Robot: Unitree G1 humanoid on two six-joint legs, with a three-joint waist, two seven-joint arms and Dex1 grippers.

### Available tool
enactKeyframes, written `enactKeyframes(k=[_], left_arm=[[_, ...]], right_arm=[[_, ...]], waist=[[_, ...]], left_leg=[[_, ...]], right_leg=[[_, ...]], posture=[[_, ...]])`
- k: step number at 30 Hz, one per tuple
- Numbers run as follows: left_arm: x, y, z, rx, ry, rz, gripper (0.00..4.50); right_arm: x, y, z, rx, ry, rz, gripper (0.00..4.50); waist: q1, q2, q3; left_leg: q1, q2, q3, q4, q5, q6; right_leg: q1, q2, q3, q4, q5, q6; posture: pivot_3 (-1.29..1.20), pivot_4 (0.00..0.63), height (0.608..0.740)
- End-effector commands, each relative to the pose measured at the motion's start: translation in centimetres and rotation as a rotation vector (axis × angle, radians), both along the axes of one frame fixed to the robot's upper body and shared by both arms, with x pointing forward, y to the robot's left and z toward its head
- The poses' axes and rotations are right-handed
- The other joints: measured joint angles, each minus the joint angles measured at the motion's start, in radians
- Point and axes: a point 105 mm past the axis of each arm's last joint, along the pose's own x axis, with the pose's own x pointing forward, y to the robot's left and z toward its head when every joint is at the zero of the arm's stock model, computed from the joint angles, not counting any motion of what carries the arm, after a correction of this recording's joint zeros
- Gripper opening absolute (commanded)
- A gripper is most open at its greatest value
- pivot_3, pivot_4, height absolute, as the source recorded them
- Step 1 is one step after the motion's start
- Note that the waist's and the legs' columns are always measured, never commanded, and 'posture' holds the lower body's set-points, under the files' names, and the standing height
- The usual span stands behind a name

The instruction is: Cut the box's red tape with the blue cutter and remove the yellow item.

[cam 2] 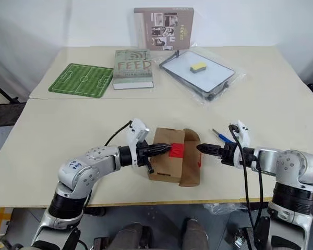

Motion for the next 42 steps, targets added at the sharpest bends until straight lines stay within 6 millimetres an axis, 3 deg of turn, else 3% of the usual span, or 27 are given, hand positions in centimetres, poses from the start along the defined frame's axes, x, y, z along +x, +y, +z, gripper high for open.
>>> enactKeyframes(k=[1, 17, 21, 25, 32, 42], left_arm=[[-0.5, -0.2, -0.4, 0.013, 0.017, -0.015, 0.0], [-0.5, 0.0, -0.4, 0.015, 0.012, -0.001, 0.0], [-0.2, 0.0, -0.3, 0.013, 0.006, 0.002, 0.0], [0.0, 0.1, -0.4, 0.013, 0.003, 0.009, 0.0], [0.3, 0.4, -0.6, 0.015, 0.002, 0.025, 0.0], [0.7, 0.6, -0.9, 0.027, -0.013, 0.029, 0.0]], right_arm=[[0.2, 0.8, -2.1, -0.012, 0.086, 0.022, 4.48], [0.3, 3.9, -2.1, -0.062, 0.078, 0.19, 4.48], [0.2, 4.3, -2.4, -0.094, 0.083, 0.198, 3.64], [0.2, 4.0, -2.1, -0.147, 0.076, 0.188, 2.29], [0.2, 3.5, 0.4, -0.201, 0.024, 0.163, 0.02], [-0.5, 2.9, 4.3, -0.298, -0.07, 0.115, 0.02]], waist=[[-0.004, -0.001, -0.001], [-0.008, -0.001, -0.001], [-0.007, -0.001, -0.001], [-0.003, -0.001, -0.001], [-0.001, -0.001, -0.001], [0.01, 0.003, 0.001]], left_leg=[[0.001, 0.0, 0.0, 0.0, 0.0, 0.0], [0.001, 0.001, 0.001, -0.001, 0.0, -0.001], [0.001, 0.001, 0.001, -0.001, 0.0, -0.001], [0.001, 0.001, 0.001, -0.003, 0.0, -0.001], [0.0, 0.001, 0.001, -0.005, 0.0, -0.001], [-0.004, -0.001, -0.001, -0.005, 0.0, -0.001]], right_leg=[[0.0, 0.0, 0.0, 0.0, 0.0, 0.0], [-0.001, 0.0, 0.001, 0.0, 0.0, -0.001], [-0.001, 0.0, 0.001, 0.0, 0.0, -0.001], [-0.001, 0.0, 0.0, 0.0, 0.0, -0.001], [-0.002, 0.0, 0.0, -0.001, 0.0, -0.001], [-0.004, -0.002, -0.002, -0.004, 0.0, -0.001]], posture=[[0.0, 0.15, 0.74], [0.0, 0.15, 0.74], [0.0, 0.15, 0.74], [0.0, 0.15, 0.74], [0.0, 0.15, 0.74], [0.0, 0.15, 0.74]])
